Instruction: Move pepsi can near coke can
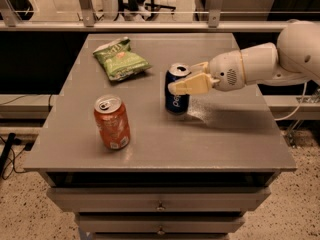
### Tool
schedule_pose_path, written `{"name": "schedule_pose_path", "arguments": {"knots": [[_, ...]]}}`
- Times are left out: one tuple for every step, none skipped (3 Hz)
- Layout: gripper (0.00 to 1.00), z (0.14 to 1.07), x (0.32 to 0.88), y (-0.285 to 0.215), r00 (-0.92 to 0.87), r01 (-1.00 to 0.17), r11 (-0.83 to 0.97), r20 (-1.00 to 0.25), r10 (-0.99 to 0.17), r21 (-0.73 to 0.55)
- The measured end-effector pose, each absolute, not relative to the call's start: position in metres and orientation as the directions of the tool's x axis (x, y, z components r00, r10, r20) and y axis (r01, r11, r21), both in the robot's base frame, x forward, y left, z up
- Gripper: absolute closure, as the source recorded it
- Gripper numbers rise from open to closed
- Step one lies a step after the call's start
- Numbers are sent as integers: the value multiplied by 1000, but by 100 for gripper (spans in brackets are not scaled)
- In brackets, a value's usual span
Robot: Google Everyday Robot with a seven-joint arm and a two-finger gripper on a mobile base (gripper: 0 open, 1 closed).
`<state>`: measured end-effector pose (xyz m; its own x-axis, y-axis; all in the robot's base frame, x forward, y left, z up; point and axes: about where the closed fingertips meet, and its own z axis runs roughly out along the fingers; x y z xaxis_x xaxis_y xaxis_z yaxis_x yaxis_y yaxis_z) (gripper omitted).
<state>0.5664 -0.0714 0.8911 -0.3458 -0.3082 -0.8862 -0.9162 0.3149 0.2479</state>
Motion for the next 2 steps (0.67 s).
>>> {"name": "schedule_pose_path", "arguments": {"knots": [[100, 892, 566, -71, -346, -916, 315, -886, -308, 248], [100, 892, 566, -71, -345, -916, 314, -886, -308, 248]]}}
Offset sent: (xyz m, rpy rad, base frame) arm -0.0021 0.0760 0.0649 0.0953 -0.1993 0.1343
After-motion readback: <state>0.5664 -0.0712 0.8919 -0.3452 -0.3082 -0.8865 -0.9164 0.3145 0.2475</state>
